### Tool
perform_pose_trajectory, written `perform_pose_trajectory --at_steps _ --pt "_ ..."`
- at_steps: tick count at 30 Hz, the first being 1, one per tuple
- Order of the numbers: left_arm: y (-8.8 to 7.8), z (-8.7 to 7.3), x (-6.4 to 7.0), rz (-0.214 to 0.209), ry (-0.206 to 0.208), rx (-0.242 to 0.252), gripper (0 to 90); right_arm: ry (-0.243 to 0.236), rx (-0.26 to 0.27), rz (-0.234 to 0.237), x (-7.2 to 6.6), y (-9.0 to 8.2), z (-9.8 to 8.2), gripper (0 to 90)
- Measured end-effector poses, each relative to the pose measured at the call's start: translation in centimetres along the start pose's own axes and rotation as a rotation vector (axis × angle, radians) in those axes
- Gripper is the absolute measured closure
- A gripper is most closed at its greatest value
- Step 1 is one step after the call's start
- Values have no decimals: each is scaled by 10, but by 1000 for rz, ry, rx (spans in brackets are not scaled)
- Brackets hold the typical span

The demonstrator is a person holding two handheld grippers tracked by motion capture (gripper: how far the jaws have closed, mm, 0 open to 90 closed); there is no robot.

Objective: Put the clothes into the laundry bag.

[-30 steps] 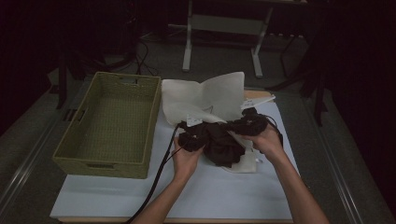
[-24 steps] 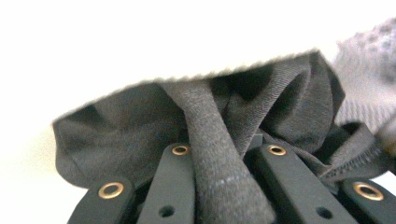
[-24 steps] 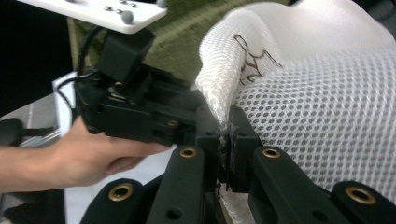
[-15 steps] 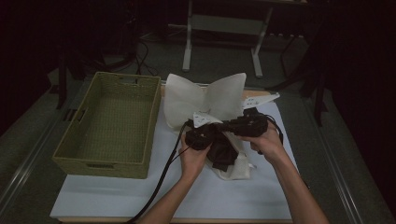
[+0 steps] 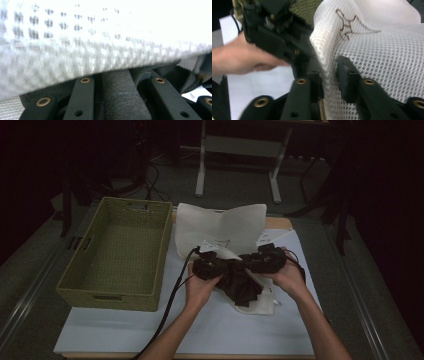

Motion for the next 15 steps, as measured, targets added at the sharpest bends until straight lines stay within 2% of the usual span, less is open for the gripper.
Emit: perform_pose_trajectory --at_steps 3,5,8,11,14,15 --pt "0 0 -1 -6 1 -7 702 -24 -13 -25 -2 3 -2 594" --pt "-1 -1 -2 -4 9 -14 701 -50 -37 -66 1 4 -4 579" --pt "-3 0 -5 0 8 -25 697 -51 -48 -70 2 5 -8 509" --pt "-5 2 -5 -11 -1 -18 695 -63 -84 -132 8 10 -15 429" --pt "-4 3 -5 -20 -15 -27 708 -49 -102 -131 8 15 -21 350" --pt "-4 3 -5 -20 -15 -27 720 -49 -102 -131 8 15 -21 350"
Point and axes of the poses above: each handheld gripper's, and its own axes: y roughly forward along the jaws, z roughly out of its top, x roughly to its right, the point moved 7 cm from there along y, roughly forward along the jaws, and after that the axes turned 2 degrees about -y, right-handed, at the moved point
